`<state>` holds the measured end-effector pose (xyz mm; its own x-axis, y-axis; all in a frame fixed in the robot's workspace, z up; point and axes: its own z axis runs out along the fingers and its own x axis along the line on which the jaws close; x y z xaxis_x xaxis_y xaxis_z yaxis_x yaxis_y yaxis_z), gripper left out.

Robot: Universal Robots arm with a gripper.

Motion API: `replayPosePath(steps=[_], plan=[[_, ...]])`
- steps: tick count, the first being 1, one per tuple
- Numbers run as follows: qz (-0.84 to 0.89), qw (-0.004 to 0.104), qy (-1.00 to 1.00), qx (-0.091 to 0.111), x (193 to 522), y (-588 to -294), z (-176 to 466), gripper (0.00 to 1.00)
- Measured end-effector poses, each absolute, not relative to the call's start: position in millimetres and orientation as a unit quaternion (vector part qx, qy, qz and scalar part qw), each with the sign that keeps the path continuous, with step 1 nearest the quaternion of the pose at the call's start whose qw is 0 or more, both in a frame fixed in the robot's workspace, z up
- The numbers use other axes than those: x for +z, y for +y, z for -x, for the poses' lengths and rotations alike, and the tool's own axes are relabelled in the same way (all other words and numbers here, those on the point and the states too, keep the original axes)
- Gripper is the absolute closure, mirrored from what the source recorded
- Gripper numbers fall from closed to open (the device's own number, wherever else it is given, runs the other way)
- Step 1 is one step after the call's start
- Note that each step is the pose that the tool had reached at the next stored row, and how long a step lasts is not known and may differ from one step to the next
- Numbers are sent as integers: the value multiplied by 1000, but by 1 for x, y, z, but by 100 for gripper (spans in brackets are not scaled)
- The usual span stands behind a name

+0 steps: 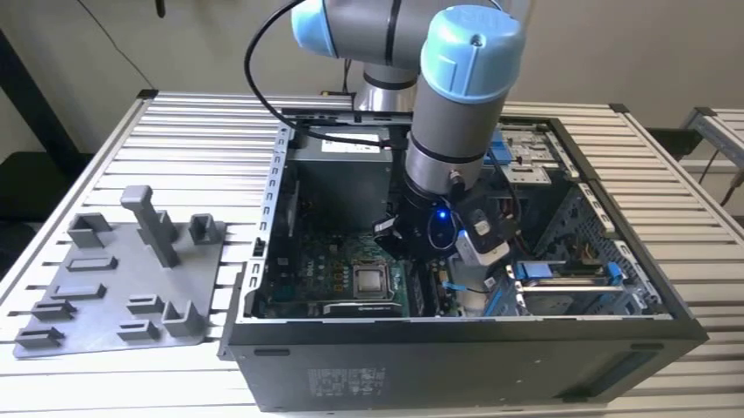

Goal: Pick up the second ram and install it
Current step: 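Insert the second ram into the second slot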

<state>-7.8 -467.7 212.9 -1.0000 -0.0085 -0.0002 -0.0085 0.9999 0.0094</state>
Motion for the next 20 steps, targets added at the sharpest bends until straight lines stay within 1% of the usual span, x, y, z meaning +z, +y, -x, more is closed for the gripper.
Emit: replayPosePath(steps=[3,4,5,6,9,18,20], plan=[[4,0,1000,5,213,-468,8,85],[4,0,1000,5,213,-468,8,79],[4,0,1000,5,213,-468,8,79],[4,0,1000,5,213,-468,8,72],[4,0,1000,5,215,-468,8,72],[4,0,1000,5,256,-468,8,72],[4,0,1000,5,261,-468,8,72]])
